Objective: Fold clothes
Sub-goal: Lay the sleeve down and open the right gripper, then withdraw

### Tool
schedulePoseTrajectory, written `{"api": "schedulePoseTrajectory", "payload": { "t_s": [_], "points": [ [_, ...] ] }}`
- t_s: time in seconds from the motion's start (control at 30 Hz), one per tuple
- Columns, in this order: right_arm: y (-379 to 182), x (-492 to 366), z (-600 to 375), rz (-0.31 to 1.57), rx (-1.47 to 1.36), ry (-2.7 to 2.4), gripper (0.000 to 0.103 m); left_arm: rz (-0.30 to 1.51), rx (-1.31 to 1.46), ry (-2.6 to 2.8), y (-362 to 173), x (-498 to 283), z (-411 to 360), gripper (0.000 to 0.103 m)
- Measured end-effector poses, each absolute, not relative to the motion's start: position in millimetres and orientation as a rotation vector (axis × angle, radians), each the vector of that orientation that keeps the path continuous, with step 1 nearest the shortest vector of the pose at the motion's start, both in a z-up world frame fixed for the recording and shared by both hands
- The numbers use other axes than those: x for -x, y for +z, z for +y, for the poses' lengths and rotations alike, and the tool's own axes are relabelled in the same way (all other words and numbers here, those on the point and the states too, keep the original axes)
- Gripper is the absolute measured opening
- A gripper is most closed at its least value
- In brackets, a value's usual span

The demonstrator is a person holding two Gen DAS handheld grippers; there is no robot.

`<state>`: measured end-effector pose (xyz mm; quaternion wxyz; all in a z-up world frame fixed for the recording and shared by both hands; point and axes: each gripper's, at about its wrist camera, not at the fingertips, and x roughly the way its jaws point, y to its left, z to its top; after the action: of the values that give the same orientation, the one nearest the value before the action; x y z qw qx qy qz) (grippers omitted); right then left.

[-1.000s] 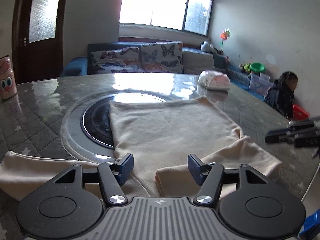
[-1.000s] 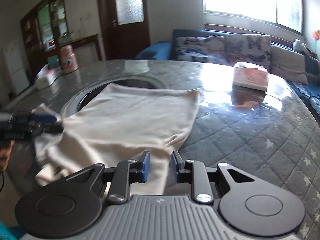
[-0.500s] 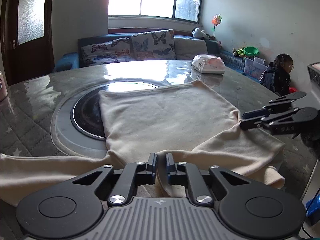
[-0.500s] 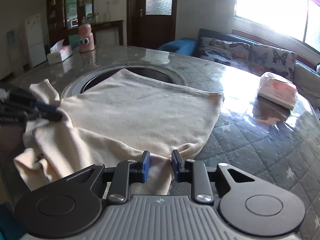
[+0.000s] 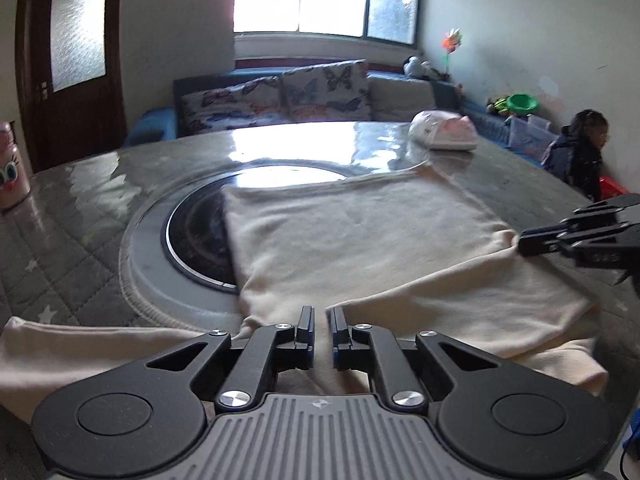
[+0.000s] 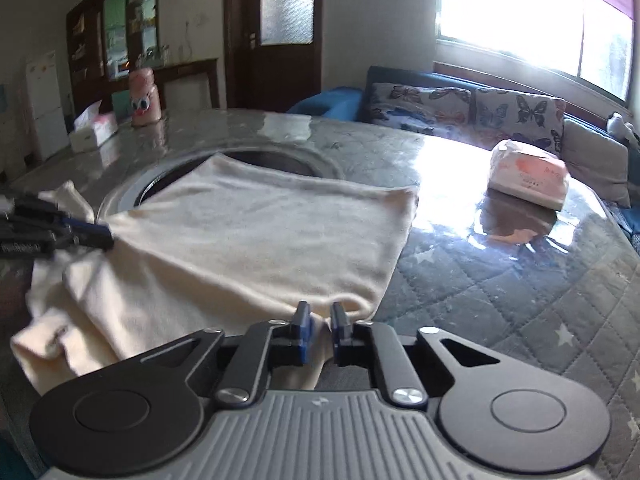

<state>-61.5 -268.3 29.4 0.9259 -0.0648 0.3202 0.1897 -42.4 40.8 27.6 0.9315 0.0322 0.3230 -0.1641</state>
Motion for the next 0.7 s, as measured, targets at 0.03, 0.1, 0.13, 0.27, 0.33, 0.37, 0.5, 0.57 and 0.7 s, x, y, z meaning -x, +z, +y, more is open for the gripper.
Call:
{"api": "schedulePoseTrajectory", "payload": {
  "t_s": [0.03,0.1,0.13,0.27,0.33,0.37,0.5,0.57,0.7],
  "points": [
    [32.6,63.5,-269.1,0.653,0.127,0.393,0.013,0.658,-0.059,-0.329,29.4,43.2,42.9,0.018],
    [39.2,70.8,-270.2,0.647,0.125,0.409,0.013,0.637,-0.051,-0.334,36.3,48.9,45.5,0.018],
    [42.8,76.2,-270.8,0.642,0.128,0.420,0.013,0.621,-0.047,-0.349,41.4,53.5,45.3,0.018],
    [45.5,101.1,-270.6,0.664,0.127,0.473,0.013,0.610,-0.038,-0.475,49.6,71.2,32.8,0.017],
    [39.8,112.9,-269.7,0.688,0.125,0.477,0.013,0.625,-0.061,-0.531,44.3,79.0,22.4,0.017],
    [37.2,115.8,-270.0,0.698,0.119,0.477,0.013,0.638,-0.069,-0.533,39.7,79.9,19.7,0.017],
    [26.4,123.0,-269.6,0.735,0.113,0.466,0.013,0.687,-0.059,-0.512,24.5,78.0,20.6,0.017],
    [28.4,124.2,-268.6,0.731,0.123,0.463,0.013,0.679,-0.062,-0.497,27.2,80.0,25.4,0.017],
    [44.0,115.6,-260.4,0.691,0.162,0.485,0.013,0.668,-0.045,-0.440,32.0,82.6,43.9,0.018]
  ]
}}
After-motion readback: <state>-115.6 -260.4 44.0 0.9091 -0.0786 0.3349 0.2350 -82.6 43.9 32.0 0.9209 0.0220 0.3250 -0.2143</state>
